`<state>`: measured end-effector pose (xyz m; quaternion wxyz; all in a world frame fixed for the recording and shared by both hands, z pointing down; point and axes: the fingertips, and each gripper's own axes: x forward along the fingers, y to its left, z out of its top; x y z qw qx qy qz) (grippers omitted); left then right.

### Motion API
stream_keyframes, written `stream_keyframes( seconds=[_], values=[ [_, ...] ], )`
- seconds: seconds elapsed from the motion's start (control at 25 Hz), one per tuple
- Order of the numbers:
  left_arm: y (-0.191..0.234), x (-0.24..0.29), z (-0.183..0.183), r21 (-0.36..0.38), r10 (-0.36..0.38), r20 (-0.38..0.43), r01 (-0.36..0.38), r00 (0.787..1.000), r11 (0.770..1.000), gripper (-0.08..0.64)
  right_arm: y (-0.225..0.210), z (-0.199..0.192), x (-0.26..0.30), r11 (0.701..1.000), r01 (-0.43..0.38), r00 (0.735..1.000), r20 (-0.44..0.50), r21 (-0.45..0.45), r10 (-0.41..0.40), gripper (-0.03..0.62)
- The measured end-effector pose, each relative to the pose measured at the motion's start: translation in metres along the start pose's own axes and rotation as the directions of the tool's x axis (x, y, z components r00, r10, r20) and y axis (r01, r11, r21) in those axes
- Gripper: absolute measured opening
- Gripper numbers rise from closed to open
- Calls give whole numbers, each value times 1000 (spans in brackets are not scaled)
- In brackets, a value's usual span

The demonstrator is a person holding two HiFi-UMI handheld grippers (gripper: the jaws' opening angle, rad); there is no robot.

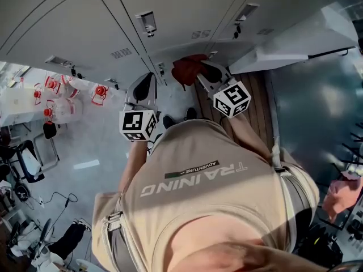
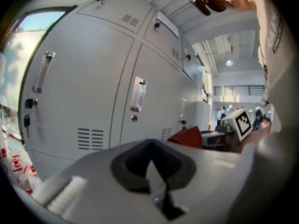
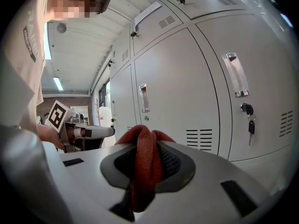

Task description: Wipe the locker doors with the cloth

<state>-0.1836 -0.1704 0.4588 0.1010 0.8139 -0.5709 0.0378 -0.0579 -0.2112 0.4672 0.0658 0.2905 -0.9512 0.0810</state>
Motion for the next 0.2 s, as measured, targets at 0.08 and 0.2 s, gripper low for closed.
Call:
stream_keyframes(
  seconds=[0.08, 0.2],
  values=[
    [-3, -2, 2, 2, -3, 4, 3, 1000, 1000, 6, 2, 2, -2, 1000, 3, 1000, 6, 3, -3, 63],
    [-7, -3, 9, 12, -7, 17, 7, 1000, 1000, 5, 6, 9, -2, 1000, -5, 1000, 17, -10, 5, 63]
  ],
)
